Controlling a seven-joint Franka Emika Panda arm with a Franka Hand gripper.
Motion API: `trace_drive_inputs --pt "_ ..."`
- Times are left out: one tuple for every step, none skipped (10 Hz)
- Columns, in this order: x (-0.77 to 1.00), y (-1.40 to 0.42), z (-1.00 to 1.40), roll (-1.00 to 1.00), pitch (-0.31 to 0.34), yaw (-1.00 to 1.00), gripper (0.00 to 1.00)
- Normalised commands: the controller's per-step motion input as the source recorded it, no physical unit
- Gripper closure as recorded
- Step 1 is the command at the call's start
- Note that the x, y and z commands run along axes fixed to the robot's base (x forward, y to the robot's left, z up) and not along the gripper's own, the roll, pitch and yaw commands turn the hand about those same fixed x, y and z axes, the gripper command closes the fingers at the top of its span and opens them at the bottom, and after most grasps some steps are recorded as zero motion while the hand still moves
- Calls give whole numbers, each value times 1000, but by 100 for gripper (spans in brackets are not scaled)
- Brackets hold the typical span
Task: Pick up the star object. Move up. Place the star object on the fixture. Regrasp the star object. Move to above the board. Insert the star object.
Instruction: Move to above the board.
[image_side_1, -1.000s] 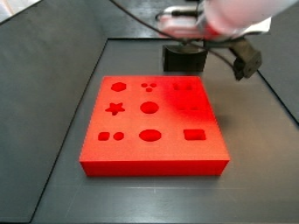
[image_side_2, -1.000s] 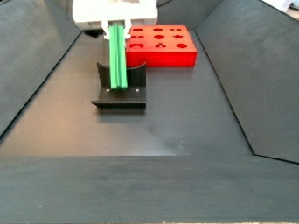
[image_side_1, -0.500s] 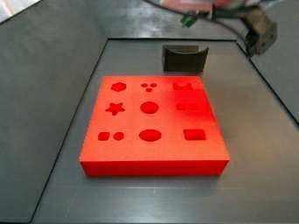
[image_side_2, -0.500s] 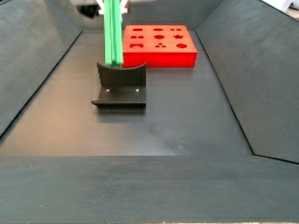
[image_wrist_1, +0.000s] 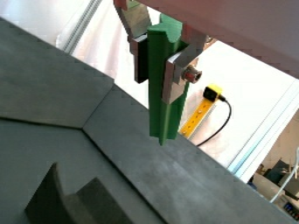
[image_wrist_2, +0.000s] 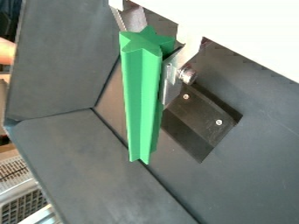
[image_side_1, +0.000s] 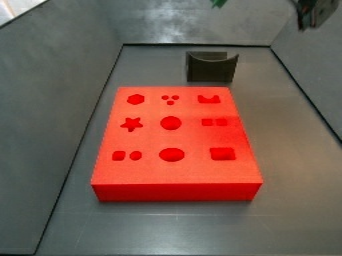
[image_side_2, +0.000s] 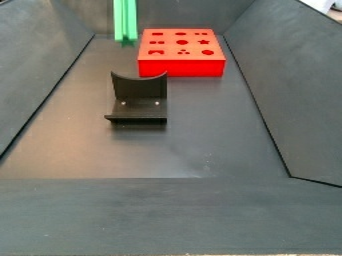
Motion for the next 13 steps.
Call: trace_drive_inputs --pt "38 -43 1000 -27 101 89 100" --pt "42 -45 1000 -30 102 89 100" --pt "42 -43 1000 -36 102 93 100" --pt "40 -43 1000 -38 99 93 100" --pt "41 -41 1000 -42 94 95 100" --pt "42 -42 1000 -46 90 96 100" --pt "37 -38 889 -47 87 93 100" --pt "31 -32 723 -47 87 92 100" --pt "24 -26 506 -50 88 89 100" --pt "21 -22 346 -54 85 88 100" --pt "19 -21 186 -56 87 89 100" --pt "-866 -1000 -90 -1000 -31 -65 100" --pt "-870 -1000 -88 -1000 -37 -64 100"
